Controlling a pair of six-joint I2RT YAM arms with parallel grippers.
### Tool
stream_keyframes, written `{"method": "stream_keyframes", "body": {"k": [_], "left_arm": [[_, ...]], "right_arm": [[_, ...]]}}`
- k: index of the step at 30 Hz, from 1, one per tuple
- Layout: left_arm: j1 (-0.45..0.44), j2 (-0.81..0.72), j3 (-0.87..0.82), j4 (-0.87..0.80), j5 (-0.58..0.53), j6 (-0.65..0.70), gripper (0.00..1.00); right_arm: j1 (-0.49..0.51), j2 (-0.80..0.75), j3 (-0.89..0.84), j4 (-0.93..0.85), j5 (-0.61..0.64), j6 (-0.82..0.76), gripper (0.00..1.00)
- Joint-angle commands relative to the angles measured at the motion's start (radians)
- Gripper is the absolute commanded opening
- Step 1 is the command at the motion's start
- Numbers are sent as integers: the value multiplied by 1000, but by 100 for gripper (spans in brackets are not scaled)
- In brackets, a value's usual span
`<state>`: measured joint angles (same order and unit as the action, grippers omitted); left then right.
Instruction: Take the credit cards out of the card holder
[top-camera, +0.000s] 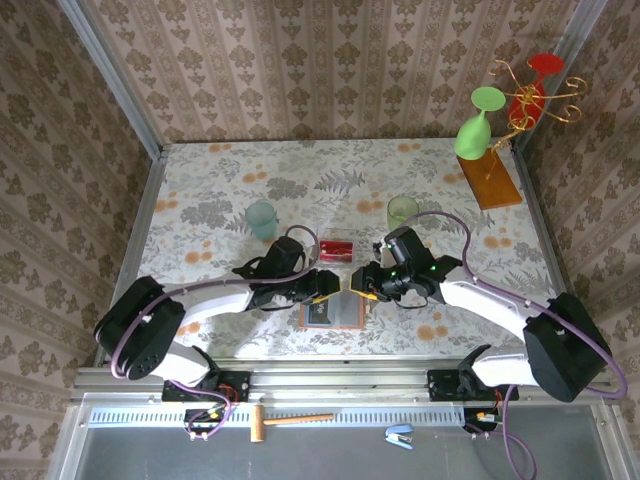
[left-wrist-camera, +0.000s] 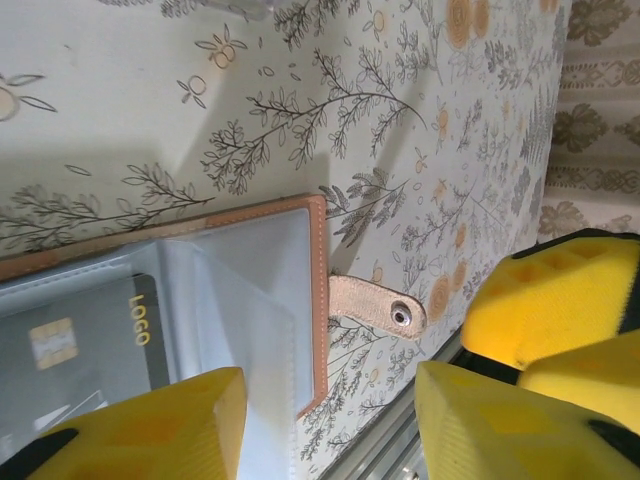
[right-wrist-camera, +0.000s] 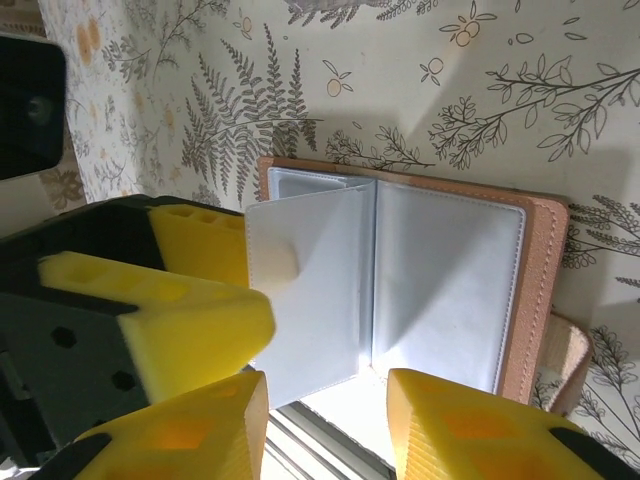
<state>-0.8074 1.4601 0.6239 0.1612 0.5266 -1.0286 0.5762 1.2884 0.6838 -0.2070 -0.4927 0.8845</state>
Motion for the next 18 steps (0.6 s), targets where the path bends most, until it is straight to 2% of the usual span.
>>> {"method": "stream_keyframes", "body": {"k": [1,18], "left_arm": [[-21,40,30,20,28,-8,51],[-73,184,86,143,62,-45,54]], "right_arm": [[-13,-39,0,-46,30,-24,37],[-26,-91,-31,-52,42,-6,36]]}}
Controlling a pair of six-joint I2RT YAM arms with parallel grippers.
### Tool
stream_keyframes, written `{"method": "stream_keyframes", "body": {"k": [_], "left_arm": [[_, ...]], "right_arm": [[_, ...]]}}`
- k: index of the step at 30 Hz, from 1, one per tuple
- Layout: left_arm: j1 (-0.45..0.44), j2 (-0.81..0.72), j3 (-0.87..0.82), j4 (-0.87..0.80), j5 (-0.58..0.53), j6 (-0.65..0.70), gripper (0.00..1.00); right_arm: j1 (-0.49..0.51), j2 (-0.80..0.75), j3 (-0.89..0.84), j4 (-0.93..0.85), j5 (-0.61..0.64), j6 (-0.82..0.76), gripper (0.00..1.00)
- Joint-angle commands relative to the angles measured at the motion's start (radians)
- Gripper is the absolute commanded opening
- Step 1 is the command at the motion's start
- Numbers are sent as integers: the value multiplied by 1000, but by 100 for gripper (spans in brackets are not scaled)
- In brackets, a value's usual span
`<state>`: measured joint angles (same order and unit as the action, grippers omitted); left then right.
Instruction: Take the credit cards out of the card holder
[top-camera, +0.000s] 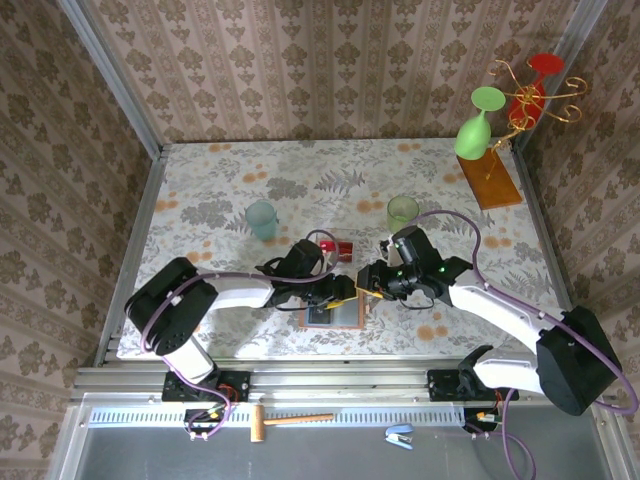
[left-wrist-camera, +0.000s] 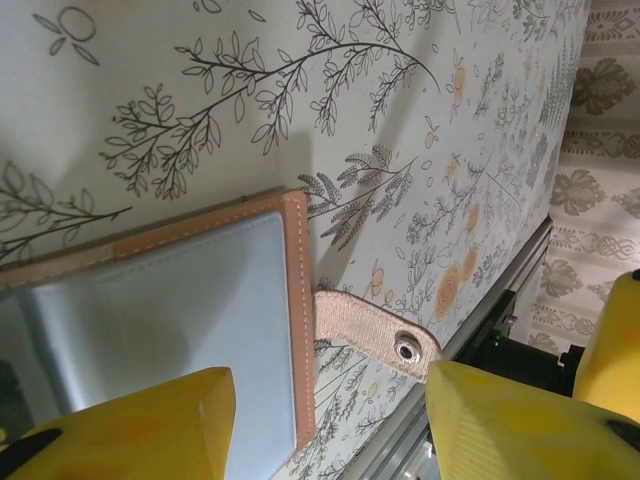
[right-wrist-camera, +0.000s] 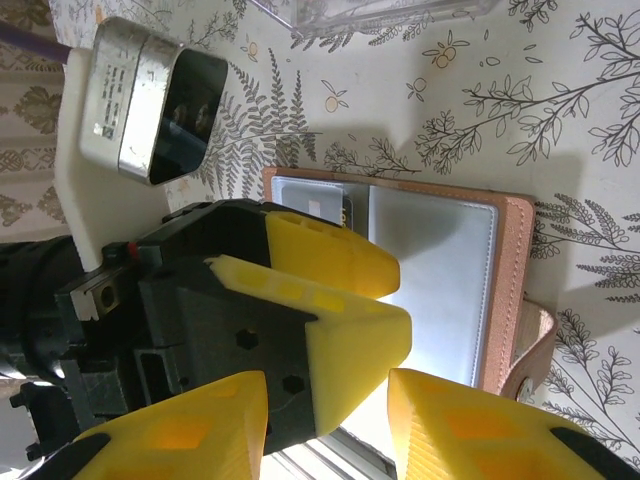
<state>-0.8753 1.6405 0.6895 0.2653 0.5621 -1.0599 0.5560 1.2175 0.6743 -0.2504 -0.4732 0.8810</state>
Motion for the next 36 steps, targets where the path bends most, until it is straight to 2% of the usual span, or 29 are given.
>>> {"method": "stream_keyframes", "body": {"k": [1,19,36], "left_arm": [[-4,-2,19,37,26,-12,54],[89,-218,-105,-91,-21,44,48],[152,-332,-259,-104,-67,31,28]], "right_arm": [[-5,-17,-23,-1,18,2,36],[29,119,13,102,-35,44,28],[170,384,97,253,-45,114,17]]}}
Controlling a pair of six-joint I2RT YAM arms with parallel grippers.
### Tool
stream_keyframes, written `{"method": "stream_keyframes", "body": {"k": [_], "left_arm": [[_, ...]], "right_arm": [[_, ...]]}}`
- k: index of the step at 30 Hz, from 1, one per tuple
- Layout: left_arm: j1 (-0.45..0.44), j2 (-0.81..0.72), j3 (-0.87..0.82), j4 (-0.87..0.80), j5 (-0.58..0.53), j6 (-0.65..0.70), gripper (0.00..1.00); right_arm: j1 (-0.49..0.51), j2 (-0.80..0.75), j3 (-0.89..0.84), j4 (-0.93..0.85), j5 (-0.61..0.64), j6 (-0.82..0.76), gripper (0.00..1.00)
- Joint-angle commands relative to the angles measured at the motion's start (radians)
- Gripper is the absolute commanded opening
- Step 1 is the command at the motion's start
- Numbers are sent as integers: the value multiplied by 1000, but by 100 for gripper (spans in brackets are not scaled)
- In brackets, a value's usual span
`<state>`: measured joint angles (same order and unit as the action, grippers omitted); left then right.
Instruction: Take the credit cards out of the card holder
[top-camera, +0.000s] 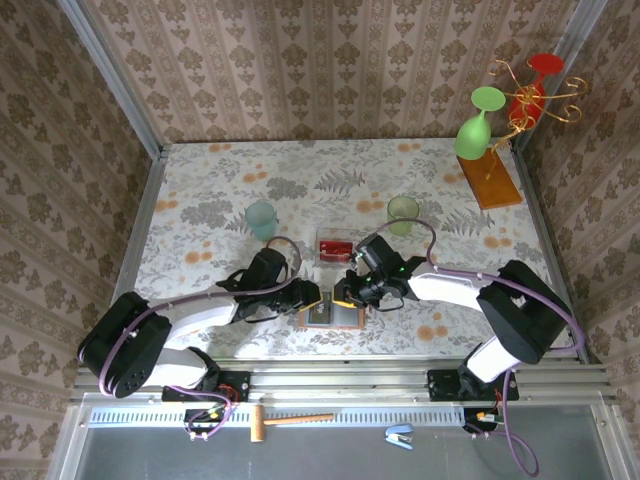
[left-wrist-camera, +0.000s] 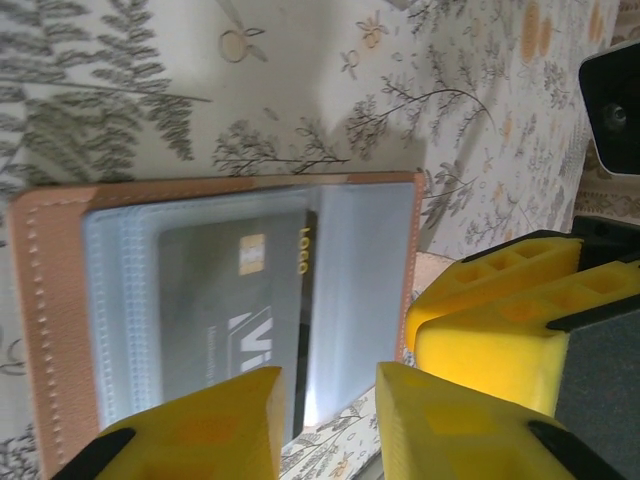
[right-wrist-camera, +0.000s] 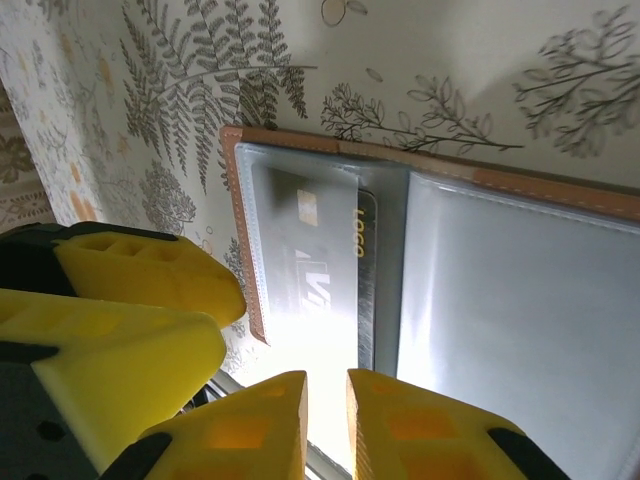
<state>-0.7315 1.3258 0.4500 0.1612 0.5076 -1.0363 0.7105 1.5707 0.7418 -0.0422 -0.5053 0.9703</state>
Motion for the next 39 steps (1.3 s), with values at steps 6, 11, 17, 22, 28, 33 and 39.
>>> {"method": "stream_keyframes", "body": {"k": [6,11,17,22,28,33,39], "left_arm": [[18,-16,-52,11,-12,10,24],[27,-4,-69,24,-14,11,20],[26,10,-84,39,-12,7,20],[29,10,-86,41,-14,4,20],[28,12,-88,40,-14,5,20],[28,15,-88,40,-14,4,21],[28,16,-88,39,-14,3,21]], "right_arm": [[34,71,38,67,-18,38,17],[42,97,43,77,-27,41,17],[51,128,53,85,-35,44,17],[55,140,54,82,-32,42,18],[55,136,56,34,-10,21,20],[55,129,65,-13,13,-3,22],[54,123,81,-60,30,-29,24]]}}
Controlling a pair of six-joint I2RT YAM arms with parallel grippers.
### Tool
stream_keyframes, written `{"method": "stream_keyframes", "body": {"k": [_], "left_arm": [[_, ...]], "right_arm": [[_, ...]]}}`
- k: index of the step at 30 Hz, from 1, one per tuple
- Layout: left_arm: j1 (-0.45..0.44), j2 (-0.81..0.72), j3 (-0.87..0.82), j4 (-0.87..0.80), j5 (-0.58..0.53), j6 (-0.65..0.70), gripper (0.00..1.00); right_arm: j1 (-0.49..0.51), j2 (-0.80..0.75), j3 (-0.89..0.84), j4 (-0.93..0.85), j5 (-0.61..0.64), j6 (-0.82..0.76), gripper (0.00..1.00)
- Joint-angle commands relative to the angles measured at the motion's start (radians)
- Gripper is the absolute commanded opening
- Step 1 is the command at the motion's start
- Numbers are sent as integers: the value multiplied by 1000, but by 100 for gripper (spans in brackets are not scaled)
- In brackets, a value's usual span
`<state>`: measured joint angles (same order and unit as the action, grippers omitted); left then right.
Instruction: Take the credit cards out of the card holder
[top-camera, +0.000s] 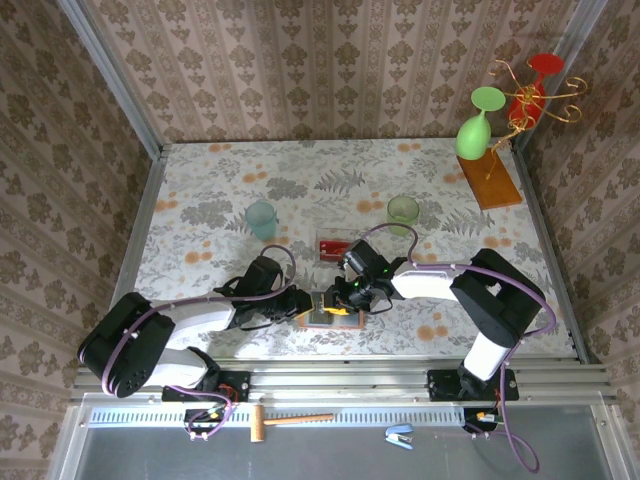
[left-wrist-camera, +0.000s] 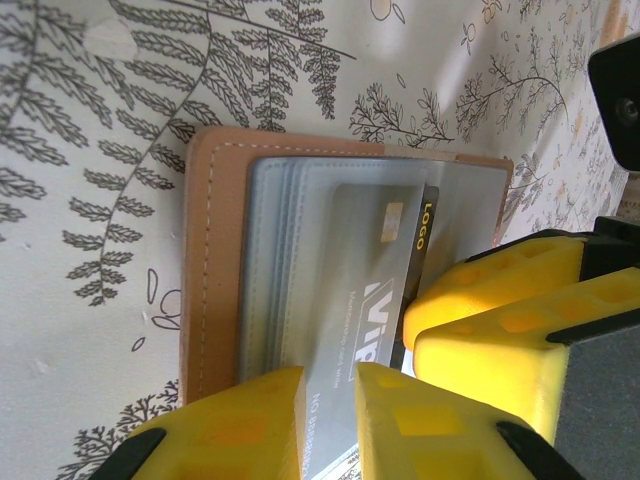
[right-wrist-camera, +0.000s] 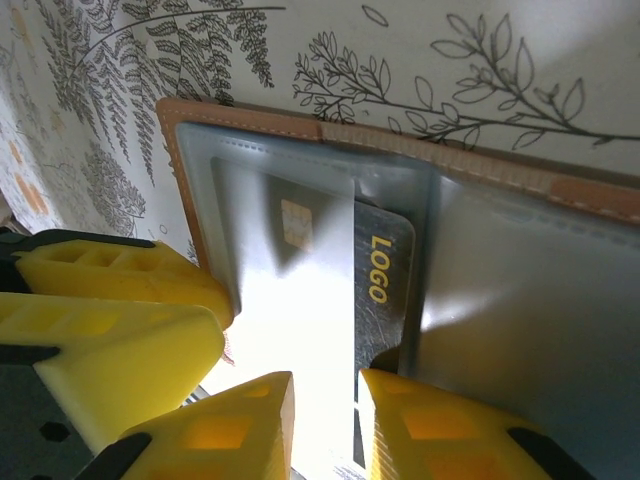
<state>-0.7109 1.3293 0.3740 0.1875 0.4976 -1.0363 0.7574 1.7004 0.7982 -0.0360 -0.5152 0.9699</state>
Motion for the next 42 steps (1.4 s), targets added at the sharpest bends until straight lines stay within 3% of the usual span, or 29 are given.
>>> {"method": "stream_keyframes", "body": {"k": [1,23,42], "left_arm": [[8,14,-13,15,-4,3,21],[6,-31,51,-61,-5,21,20],[-35,57,126,-157,-43,108,12]], "right_arm": [[8,-8,26,-72,43,-32,24],[0,-99,28,-94,55,-40,25],[-47,-107,-103,95,-1,34,23]]}}
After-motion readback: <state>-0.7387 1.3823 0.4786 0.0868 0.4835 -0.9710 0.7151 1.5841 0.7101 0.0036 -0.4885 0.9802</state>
